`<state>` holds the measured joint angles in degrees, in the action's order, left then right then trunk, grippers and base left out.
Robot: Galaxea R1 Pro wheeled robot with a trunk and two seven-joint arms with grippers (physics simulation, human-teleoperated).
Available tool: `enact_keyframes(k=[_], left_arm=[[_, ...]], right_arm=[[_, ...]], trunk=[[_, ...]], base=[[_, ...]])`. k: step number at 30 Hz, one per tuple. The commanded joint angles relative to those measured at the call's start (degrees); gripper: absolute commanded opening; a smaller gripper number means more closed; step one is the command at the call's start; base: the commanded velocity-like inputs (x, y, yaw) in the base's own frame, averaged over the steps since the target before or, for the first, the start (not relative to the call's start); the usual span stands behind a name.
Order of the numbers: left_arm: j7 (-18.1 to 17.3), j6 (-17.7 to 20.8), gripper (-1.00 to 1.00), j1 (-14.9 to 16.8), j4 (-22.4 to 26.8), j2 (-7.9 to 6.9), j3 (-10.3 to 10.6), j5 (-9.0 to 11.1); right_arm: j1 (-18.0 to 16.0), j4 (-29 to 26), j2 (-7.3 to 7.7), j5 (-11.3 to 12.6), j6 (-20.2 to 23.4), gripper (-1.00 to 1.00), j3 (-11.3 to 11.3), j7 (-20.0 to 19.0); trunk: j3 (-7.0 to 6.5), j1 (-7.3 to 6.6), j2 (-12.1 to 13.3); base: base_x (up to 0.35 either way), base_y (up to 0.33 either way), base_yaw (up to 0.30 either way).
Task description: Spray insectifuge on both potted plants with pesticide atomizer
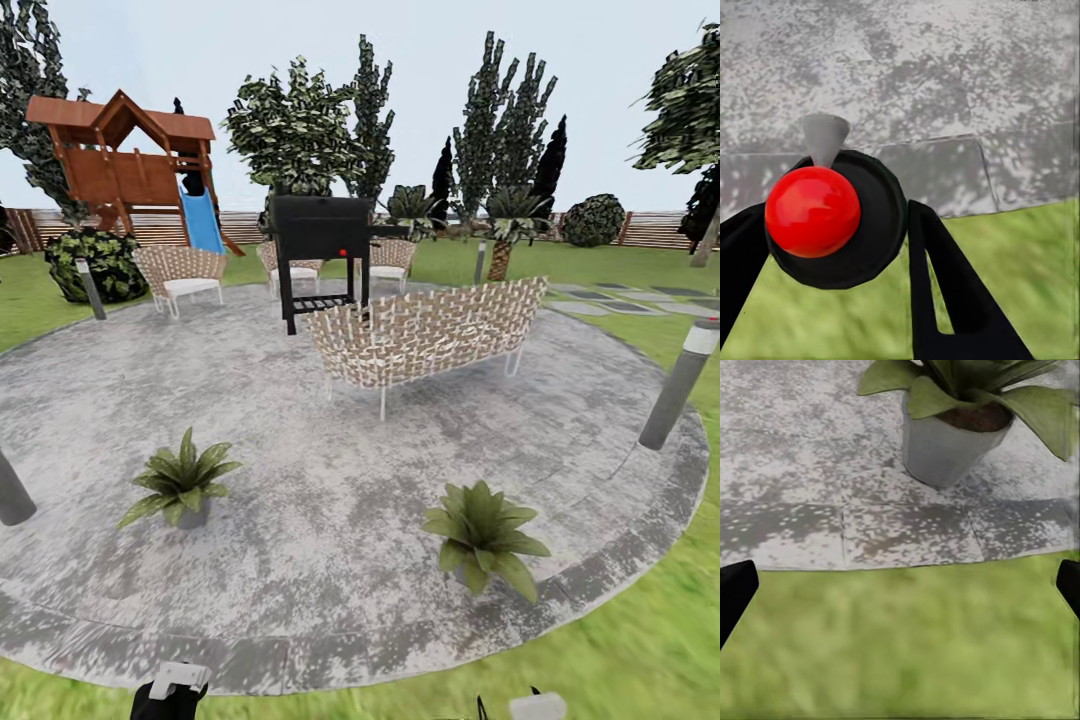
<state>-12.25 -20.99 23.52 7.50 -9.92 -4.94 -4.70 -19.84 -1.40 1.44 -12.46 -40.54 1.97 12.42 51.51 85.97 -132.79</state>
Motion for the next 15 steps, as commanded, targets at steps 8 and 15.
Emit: enact_keyframes(k=[8, 15], left_arm=[[-0.2, -0.1, -1.00, 0.0, 0.0, -0.01, -0.5, -0.6], [-0.2, -0.1, -1.00, 0.0, 0.0, -0.01, -0.5, -0.6]], right_arm=[[0.0, 0.0, -0.03, -0.6, -0.1, 1.00, 0.2, 0.5], [0.0, 0.0, -0.05, -0.5, -0.1, 1.00, 0.2, 0.4]], trunk=[[0.05, -0.01, 0.0], [0.05, -0.01, 0.0]], base=[[0.000, -0.138, -0.249], [0.000, -0.005, -0.270]])
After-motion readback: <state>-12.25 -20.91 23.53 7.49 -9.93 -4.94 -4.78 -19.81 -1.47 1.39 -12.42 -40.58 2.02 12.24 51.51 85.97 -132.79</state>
